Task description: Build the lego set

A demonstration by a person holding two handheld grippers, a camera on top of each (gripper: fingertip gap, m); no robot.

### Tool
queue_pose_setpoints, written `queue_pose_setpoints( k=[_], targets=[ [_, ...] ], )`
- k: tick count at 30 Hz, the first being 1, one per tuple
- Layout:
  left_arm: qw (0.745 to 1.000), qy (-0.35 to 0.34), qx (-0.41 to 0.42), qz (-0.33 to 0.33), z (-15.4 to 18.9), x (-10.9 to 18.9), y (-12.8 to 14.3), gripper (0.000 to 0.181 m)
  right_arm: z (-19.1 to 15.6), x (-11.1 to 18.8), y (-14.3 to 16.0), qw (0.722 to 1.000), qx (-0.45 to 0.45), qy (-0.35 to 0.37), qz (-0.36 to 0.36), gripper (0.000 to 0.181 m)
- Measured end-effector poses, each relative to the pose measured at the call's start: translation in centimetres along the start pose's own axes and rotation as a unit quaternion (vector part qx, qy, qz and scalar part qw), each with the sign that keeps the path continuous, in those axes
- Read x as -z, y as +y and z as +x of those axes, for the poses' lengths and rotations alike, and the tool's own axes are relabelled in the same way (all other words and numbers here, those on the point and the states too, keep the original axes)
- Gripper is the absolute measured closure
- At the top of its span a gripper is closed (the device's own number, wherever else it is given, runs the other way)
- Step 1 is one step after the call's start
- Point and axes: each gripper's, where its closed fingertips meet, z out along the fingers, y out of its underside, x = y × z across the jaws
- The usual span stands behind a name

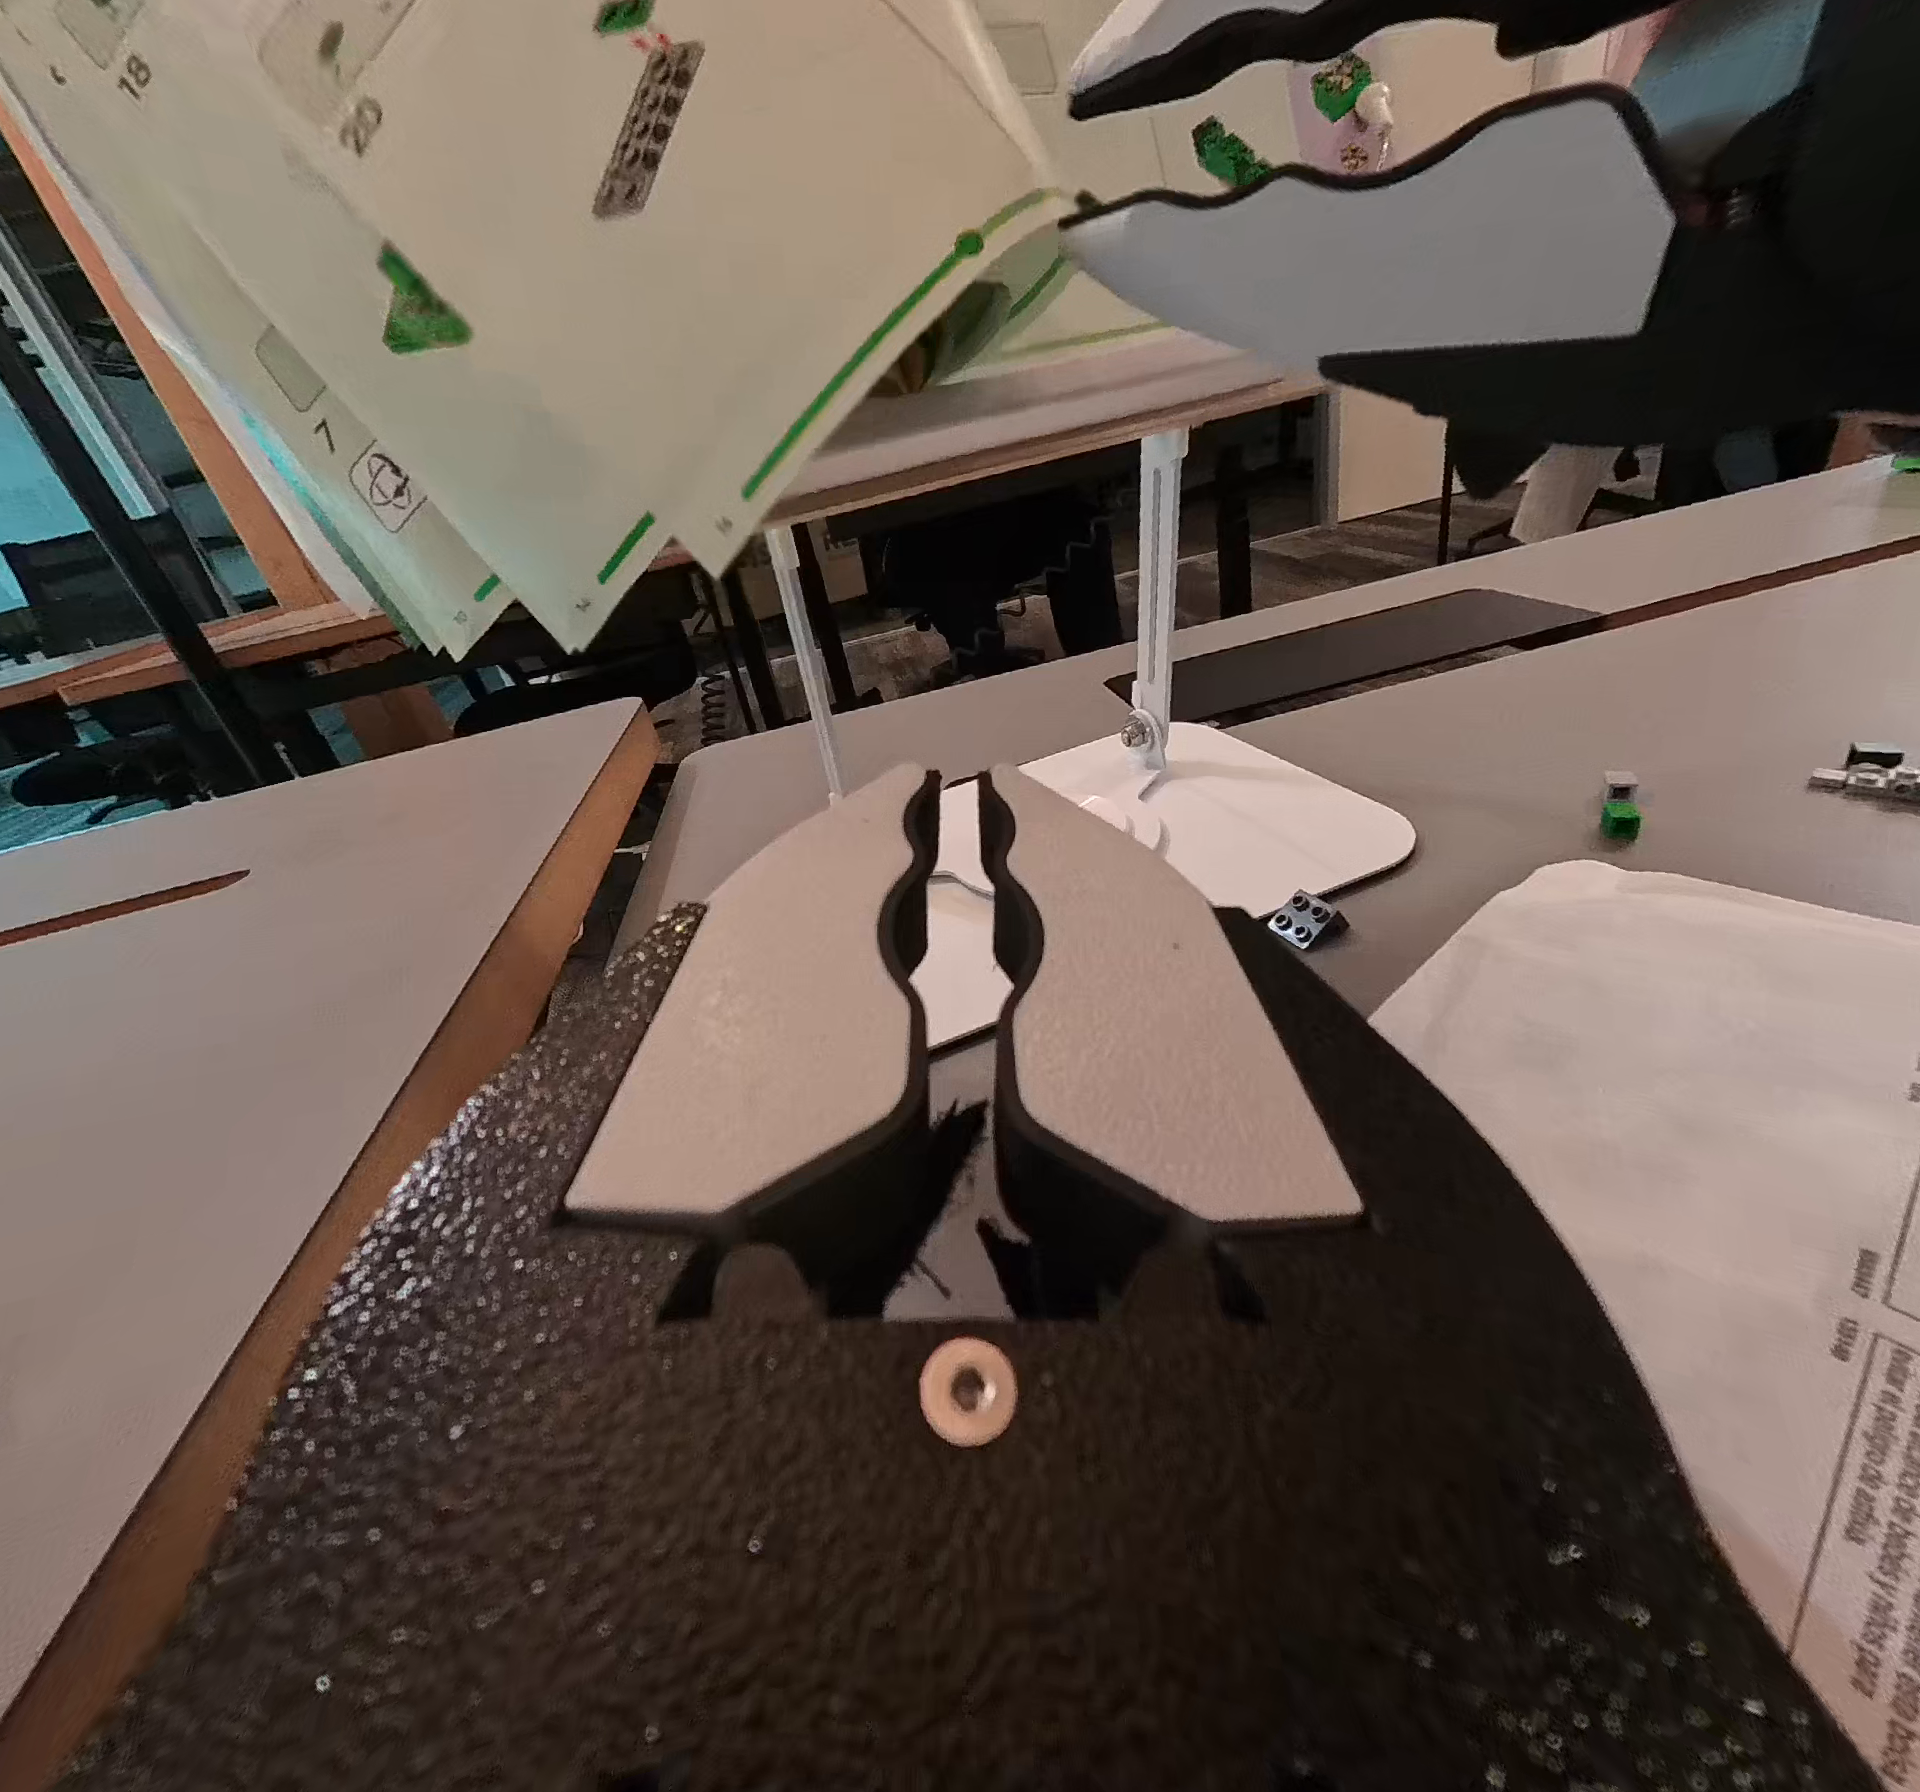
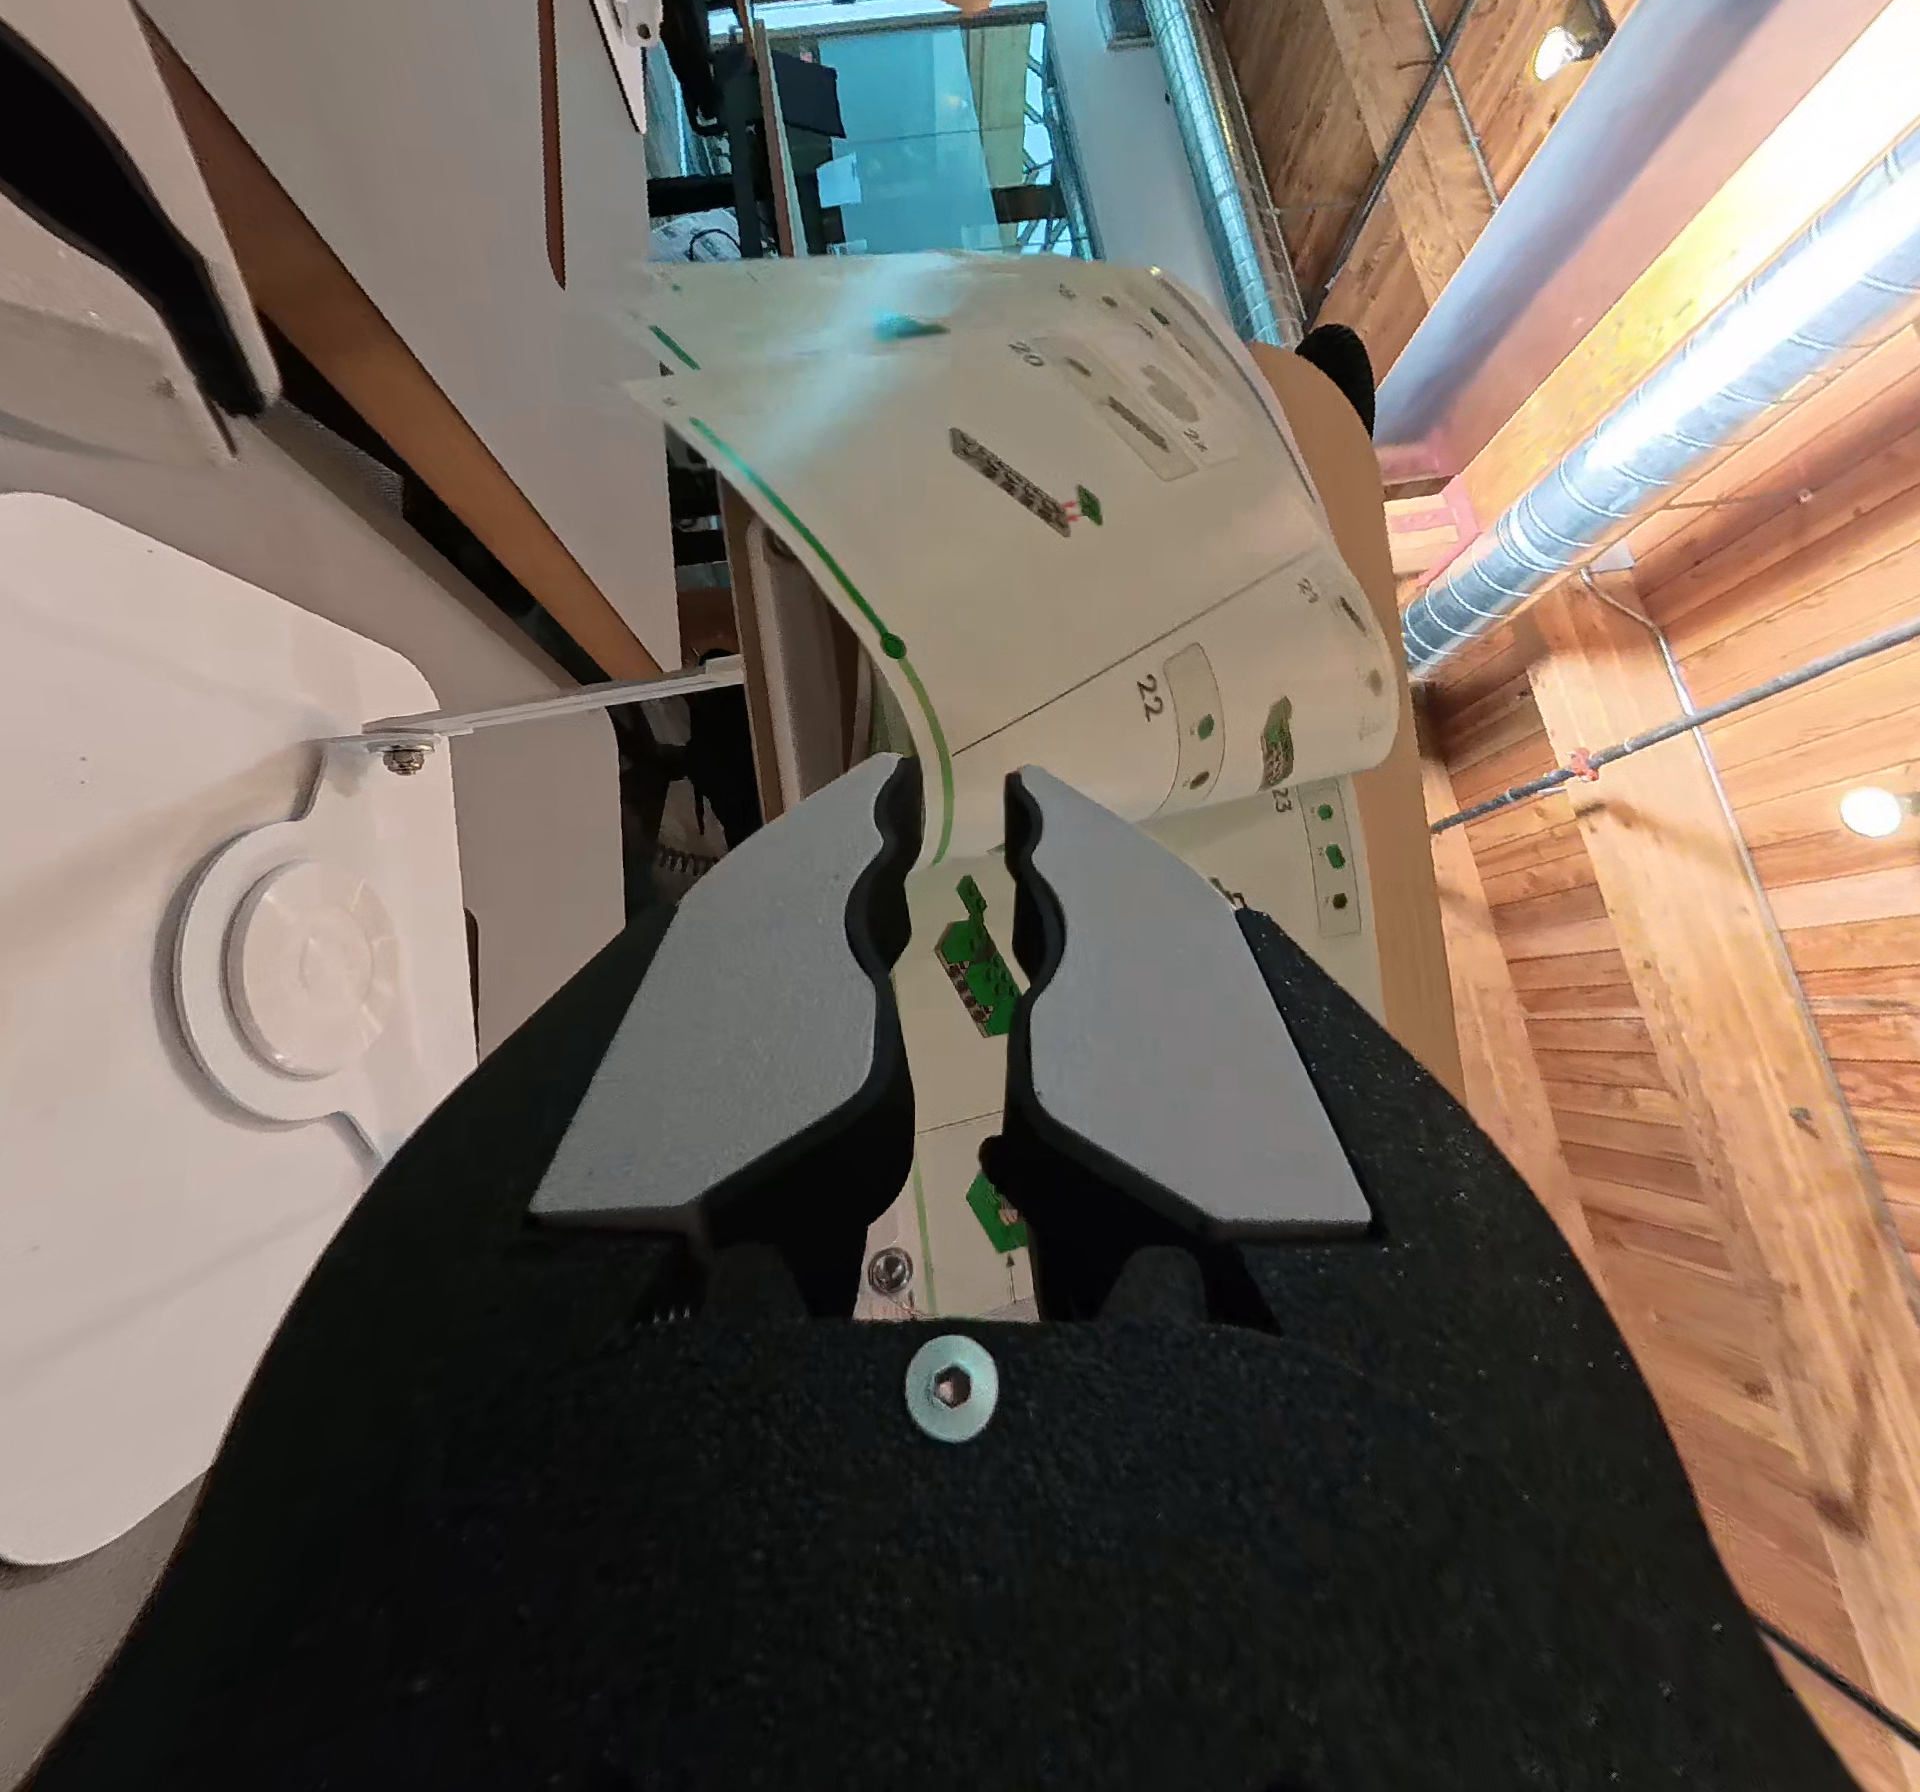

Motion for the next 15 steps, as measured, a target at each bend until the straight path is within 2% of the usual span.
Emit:
queue_pose_setpoints(
  k=[3, 7, 12, 15],
  targets=[
    [1.000, 0.001, 0.001, 0.000, 0.0, 0.0, 0.0, 0.175, 0.5, 0.2, 0.7, 0.999, -0.035, 0.012, -0.009, 0.169],
    [1.000, 0.003, 0.000, -0.001, 0.1, 0.0, 0.0, 0.175, 1.3, 0.7, 2.7, 0.987, -0.153, 0.035, -0.031, 0.168],
    [1.000, 0.005, -0.006, -0.003, 0.3, -0.1, 0.1, 0.175, 1.8, 1.9, 6.3, 0.937, -0.340, 0.063, -0.052, 0.165],
    [1.000, 0.006, -0.008, -0.004, 0.3, -0.1, 0.1, 0.175, 1.5, 2.5, 8.4, 0.903, -0.419, 0.068, -0.061, 0.163]
  ],
)
